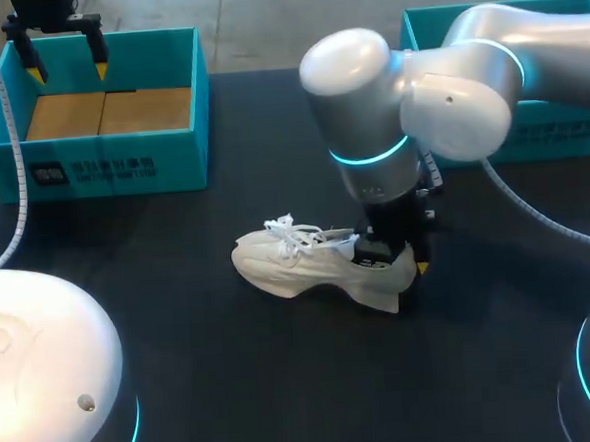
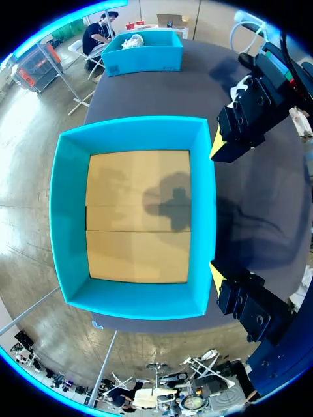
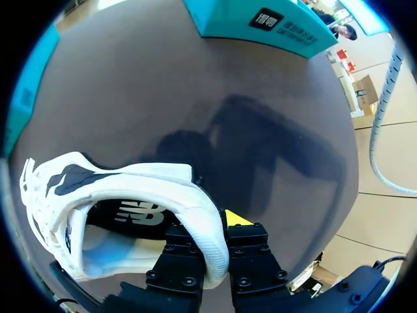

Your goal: Take the shoe out of the shoebox, open the shoe tongue, remove and reinsert the insole, then place the shoe into the shoebox

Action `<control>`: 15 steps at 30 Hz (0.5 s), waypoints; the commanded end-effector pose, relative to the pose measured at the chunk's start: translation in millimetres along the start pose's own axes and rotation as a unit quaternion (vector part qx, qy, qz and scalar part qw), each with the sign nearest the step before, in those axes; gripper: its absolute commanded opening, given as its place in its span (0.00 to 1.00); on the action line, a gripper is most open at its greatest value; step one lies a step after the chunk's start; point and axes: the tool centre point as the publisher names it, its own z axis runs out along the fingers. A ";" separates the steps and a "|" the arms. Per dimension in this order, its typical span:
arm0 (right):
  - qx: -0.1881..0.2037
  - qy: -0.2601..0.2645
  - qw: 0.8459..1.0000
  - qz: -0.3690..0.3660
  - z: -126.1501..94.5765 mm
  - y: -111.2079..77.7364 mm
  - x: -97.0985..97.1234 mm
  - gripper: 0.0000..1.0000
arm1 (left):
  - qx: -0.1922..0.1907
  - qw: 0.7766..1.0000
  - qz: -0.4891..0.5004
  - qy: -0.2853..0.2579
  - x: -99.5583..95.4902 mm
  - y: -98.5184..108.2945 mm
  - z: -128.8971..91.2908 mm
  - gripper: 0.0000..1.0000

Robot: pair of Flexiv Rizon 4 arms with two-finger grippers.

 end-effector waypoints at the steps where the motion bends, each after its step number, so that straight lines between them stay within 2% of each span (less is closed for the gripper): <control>1: -0.006 -0.004 0.999 0.041 -3.9 -7.4 3.4 0.27 | 0.000 1.000 0.000 0.000 -0.1 0.1 -0.2 1.00; 2: -0.006 -0.005 0.999 0.041 -5.0 -7.9 2.5 0.37 | 0.000 1.000 0.000 0.000 -0.1 0.1 -0.2 1.00; 4: -0.007 -0.006 0.999 0.041 -6.9 -8.9 0.7 0.45 | 0.000 1.000 0.000 0.000 -0.1 0.1 -0.2 1.00; 11: -0.013 -0.004 0.999 0.039 -13.6 -11.5 0.6 0.50 | 0.000 1.000 0.000 0.000 -0.1 0.1 -0.2 1.00; 15: -0.021 0.001 0.999 0.032 -25.0 -13.2 1.0 0.60 | 0.000 1.000 0.000 0.000 -0.1 0.1 -0.2 1.00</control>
